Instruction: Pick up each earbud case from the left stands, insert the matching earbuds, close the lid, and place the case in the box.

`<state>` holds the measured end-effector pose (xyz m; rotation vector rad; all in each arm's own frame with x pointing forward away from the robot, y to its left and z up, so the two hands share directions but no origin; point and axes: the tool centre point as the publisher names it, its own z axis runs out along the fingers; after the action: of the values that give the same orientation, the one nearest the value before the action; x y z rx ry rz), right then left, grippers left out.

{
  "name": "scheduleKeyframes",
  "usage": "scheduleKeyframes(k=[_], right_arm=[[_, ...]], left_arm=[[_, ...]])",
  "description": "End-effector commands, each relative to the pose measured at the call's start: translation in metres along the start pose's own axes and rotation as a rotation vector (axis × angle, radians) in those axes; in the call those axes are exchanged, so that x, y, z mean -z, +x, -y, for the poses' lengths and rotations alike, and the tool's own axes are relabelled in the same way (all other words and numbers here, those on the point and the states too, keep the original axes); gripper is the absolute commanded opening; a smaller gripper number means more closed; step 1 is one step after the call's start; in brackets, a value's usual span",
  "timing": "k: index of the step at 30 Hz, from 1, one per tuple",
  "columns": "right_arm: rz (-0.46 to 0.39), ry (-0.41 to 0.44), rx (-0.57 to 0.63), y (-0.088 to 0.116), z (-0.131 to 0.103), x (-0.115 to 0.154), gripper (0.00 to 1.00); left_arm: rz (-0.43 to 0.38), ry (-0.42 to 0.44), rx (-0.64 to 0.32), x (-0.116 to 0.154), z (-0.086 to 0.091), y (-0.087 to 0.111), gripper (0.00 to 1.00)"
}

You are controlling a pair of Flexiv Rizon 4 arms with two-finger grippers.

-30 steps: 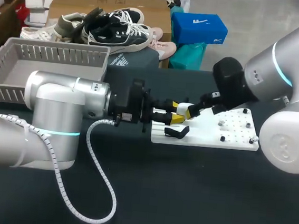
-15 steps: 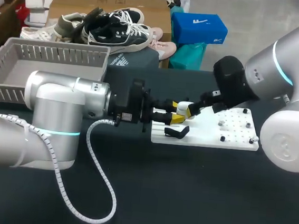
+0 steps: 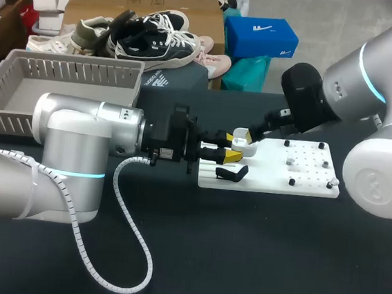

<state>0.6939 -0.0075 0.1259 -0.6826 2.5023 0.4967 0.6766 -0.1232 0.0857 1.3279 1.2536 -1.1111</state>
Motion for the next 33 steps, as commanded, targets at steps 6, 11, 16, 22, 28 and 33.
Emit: scheduleKeyframes(k=[6, 11, 16, 22, 28, 33], right_arm=[[0.018, 0.119, 0.02, 0.002, 0.006, 0.026, 1.0], [0.029, 0.204, -0.016, 0.021, 0.034, 0.05, 1.0], [-0.022, 0.382, -0.028, 0.041, 0.061, 0.07, 1.0], [-0.127, 0.53, -0.043, 0.065, 0.086, 0.078, 1.0], [-0.237, 0.565, -0.051, 0.092, 0.096, 0.067, 1.0], [-0.285, 0.552, -0.054, 0.106, 0.097, 0.055, 1.0]], left_arm=[[0.002, -0.003, -0.001, 0.0, 0.001, 0.0, 0.0], [0.002, -0.003, -0.001, 0.0, 0.001, 0.0, 0.0], [0.002, -0.003, -0.001, 0.0, 0.001, 0.0, 0.0], [0.002, -0.003, -0.001, 0.0, 0.001, 0.0, 0.0], [0.002, -0.003, -0.001, 0.0, 0.001, 0.0, 0.0], [0.002, -0.003, -0.001, 0.0, 0.001, 0.0, 0.0]])
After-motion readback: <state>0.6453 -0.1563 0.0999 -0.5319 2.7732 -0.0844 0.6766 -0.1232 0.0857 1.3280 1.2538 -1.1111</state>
